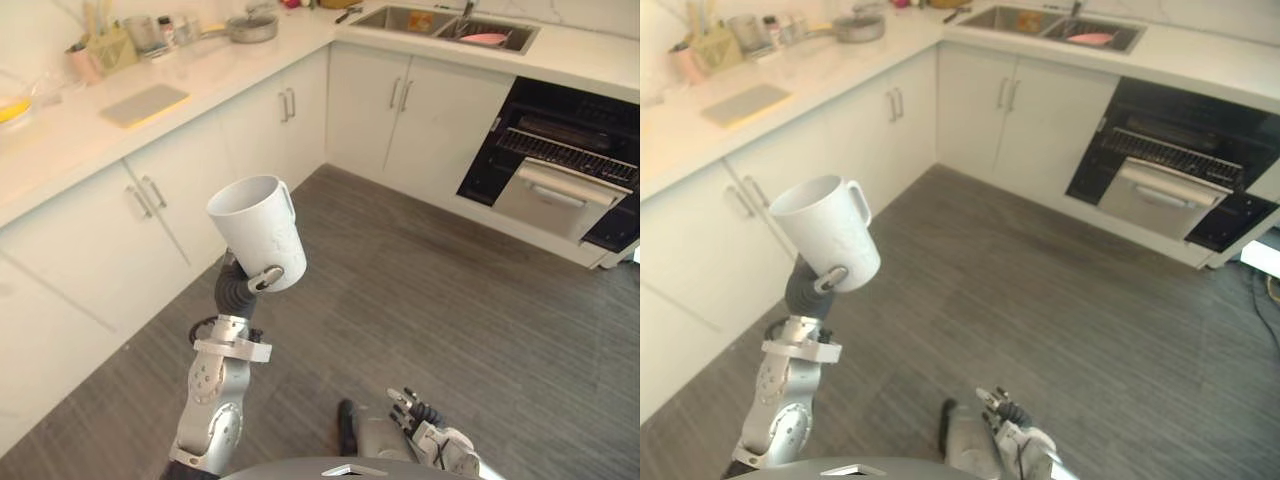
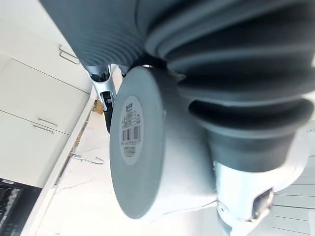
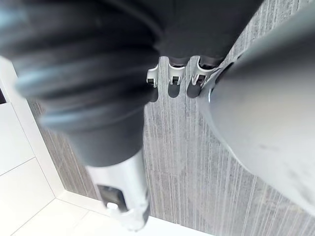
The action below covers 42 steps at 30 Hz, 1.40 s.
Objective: Walk over to the sink, pick up the cup, carry it to the dishwasher, place the cup inside the dishwasher, then close the dishwasher door
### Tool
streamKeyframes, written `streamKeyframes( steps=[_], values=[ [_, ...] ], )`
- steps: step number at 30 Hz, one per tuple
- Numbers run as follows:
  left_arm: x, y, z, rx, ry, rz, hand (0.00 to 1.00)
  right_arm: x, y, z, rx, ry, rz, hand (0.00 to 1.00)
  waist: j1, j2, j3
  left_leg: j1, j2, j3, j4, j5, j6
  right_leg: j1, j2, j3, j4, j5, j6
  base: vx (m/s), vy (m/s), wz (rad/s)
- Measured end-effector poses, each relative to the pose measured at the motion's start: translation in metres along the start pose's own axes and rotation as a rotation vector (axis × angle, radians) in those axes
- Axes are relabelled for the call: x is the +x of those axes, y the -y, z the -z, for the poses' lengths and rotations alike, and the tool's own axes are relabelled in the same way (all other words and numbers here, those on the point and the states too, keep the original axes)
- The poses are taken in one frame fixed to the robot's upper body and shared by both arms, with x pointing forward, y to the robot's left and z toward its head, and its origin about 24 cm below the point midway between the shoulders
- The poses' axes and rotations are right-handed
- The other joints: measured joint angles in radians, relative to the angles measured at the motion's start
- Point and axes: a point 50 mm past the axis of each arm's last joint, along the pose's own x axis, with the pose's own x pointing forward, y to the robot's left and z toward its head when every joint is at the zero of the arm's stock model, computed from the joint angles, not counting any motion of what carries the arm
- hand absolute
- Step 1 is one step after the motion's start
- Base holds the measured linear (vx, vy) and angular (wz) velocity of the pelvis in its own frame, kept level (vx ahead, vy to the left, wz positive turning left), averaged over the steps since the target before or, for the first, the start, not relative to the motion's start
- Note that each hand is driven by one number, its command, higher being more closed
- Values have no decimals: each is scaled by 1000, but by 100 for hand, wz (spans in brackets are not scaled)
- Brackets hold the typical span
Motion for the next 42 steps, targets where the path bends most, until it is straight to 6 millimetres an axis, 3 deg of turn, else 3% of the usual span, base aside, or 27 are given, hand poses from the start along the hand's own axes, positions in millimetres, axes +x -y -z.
streamKeyframes(
  steps=[1, 2, 3, 4, 5, 7, 9, 11, 12, 13, 14, 15, 18, 20, 21, 22, 23, 25, 28, 31, 32, 33, 34, 37, 39, 40, 42],
  values=[
    [1, 3, 1, -19, 11, -6, 100, -3, 4, 4, -1, -15, 17, 0, 8, 0, 4, -119, 32, 10, 242, 36, 11, 68, 12, -6, -21, -39, -19, 482, -167, 6],
    [0, 3, 1, -24, 13, -10, 100, -4, 5, 7, -8, -22, 26, 0, 17, -1, 6, -171, 49, 29, 339, 30, 30, 104, 17, -6, -34, -53, -26, 553, -126, 5],
    [-2, 1, 1, -18, 12, -19, 100, -7, 9, 14, -19, -44, 47, 0, 32, -9, 10, -266, 68, 60, 463, -6, 95, 178, 17, -2, -64, -75, -39, 502, -107, -10],
    [-5, -4, -1, -6, 14, -25, 100, -9, 11, 19, -16, -55, 60, 0, 51, -14, 9, -352, 74, 92, 493, -51, 148, 243, 16, 7, -109, -85, -40, 494, -87, -20],
    [-6, -6, -2, 0, 19, -28, 100, -8, 10, 19, -14, -53, 57, 0, 62, -15, 9, -391, 78, 110, 480, -74, 168, 268, 17, 15, -132, -87, -39, 478, -42, -41],
    [-6, -10, -5, 12, 28, -24, 100, -5, 2, 16, 5, -27, 33, 0, 87, -19, 8, -497, 92, 167, 354, -138, 186, 318, 18, 42, -183, -81, -26, 267, 4, -45],
    [-8, -15, -7, 26, 27, -27, 100, 1, -10, 6, 3, 23, 4, 0, 98, -25, 13, -535, 96, 252, 72, -169, 191, 385, 14, 83, -237, -81, -24, 13, 55, -54],
    [-8, -14, -8, 24, 23, -27, 100, 5, -20, -5, -5, 76, -22, 0, 97, -32, 12, -485, 44, 262, -348, -111, 182, 430, -3, 119, -266, -87, -25, 269, 173, -61],
    [-10, -10, -12, 20, 35, -24, 100, 7, -26, -8, -8, 100, -37, 0, 101, -36, 8, -461, 2, 187, -574, -49, 163, 443, -14, 164, -267, -123, -5, 406, 278, -101],
    [-10, -9, -13, 24, 40, -17, 100, 11, -29, -12, -21, 114, -44, 0, 121, -41, 3, -448, -21, 139, -601, 41, 155, 462, -34, 218, -264, -183, 46, 441, 349, -113],
    [-13, -10, -8, 23, 16, -29, 100, 13, -31, -8, -17, 100, -33, 0, 123, -63, -3, -437, -47, 126, -569, 75, 181, 472, -55, 247, -246, -207, 45, 971, 729, -103],
    [-14, -11, -8, 47, -11, 1, 100, 12, -22, 24, 49, 29, 111, 0, 99, -141, -42, -436, -101, 156, -305, -139, 278, 450, -125, 288, 8, -197, 75, 956, 707, -48],
    [-14, -16, -10, 76, -21, 24, 100, 11, -8, 34, 77, 15, 223, 0, 93, -146, -65, -391, -122, 168, -317, -171, 312, 388, -138, 287, 152, -141, 127, 427, 325, -12],
    [-13, -16, -11, 84, -28, 34, 100, 11, -8, 34, 124, 36, 248, 0, 84, -173, -49, -325, -172, 187, -330, -213, 321, 335, -165, 232, 252, -54, 162, 182, 137, -31],
    [-12, -12, -13, 72, -17, 51, 100, 9, -7, 29, 147, 77, 261, 0, 85, -157, -39, -234, -183, 237, -348, -278, 353, 249, -203, 197, 461, 34, 148, 85, 95, -80],
    [-7, -5, -14, 82, -14, 96, 100, 6, -6, 21, 135, 150, 291, 0, 67, -172, -15, -121, -209, 269, -436, -316, 341, 116, -269, 176, 709, 160, 28, 42, 78, -68],
    [-3, 4, -12, 97, -18, 151, 100, -2, 1, 17, 127, 215, 352, 0, 17, -141, -21, -76, -198, 261, -444, -331, 345, 18, -280, 94, 801, 18, 0, -35, 63, -27],
    [6, 18, -13, 92, 7, 228, 100, -8, 1, 2, 129, 321, 396, 0, -24, -125, -24, -56, -174, 247, -457, -340, 340, -76, -264, -5, 704, -70, 14, 201, 100, 21],
    [11, 22, -16, 97, 27, 265, 100, -23, -14, -31, 172, 528, 408, 0, -25, -110, -25, 12, -124, 263, -505, -352, 289, -105, -187, -162, 204, -76, 22, 339, 0, -9],
    [13, 17, -20, 108, 45, 238, 100, -39, -33, -57, 185, 696, 411, 0, -23, -108, -23, 132, -80, 279, -521, -406, 200, -35, -79, -194, -191, 120, 5, 203, -92, -15],
    [13, 18, -20, 104, 47, 234, 100, -46, -34, -62, 154, 755, 421, 0, -27, -107, -24, 159, -79, 275, -525, -420, 185, -27, -78, -185, -182, 195, -33, 459, -102, -6],
    [12, 20, -16, 80, 46, 220, 100, -66, -35, -76, 84, 933, 448, 0, -26, -69, -33, 199, -53, 277, -533, -436, 164, -40, -63, -179, -101, 213, -59, 545, -75, -11],
    [11, 21, -16, 70, 54, 214, 100, -88, -43, -92, 29, 1106, 461, 0, -33, -35, -42, 201, -37, 288, -535, -418, 147, -71, -54, -170, -29, 145, -56, 598, -86, -24],
    [11, 22, -19, 68, 72, 212, 100, -133, -63, -119, -4, 1411, 390, 0, -55, -24, -38, 202, -33, 295, -427, -339, 144, -93, -52, -143, 114, -7, -45, 450, -117, -29],
    [7, 23, -21, 44, 77, 204, 100, -158, -61, -124, 20, 1532, 377, 0, -53, -18, -33, 121, 31, 266, -139, -216, 163, -23, -18, -124, 126, -87, -39, 508, -142, -38],
    [2, 24, -24, 21, 95, 204, 100, -175, -54, -124, 48, 1606, 370, 0, -47, -19, -36, 0, 78, 200, 121, 5, 126, 38, 5, -114, 112, -136, -54, 467, -78, -20],
    [-4, 23, -24, -4, 101, 190, 100, -186, -43, -120, 91, 1647, 379, 0, -48, -14, -34, -158, 134, 173, 377, 16, 138, 116, 22, -104, 82, -178, -60, 493, -60, -16]
  ],
)
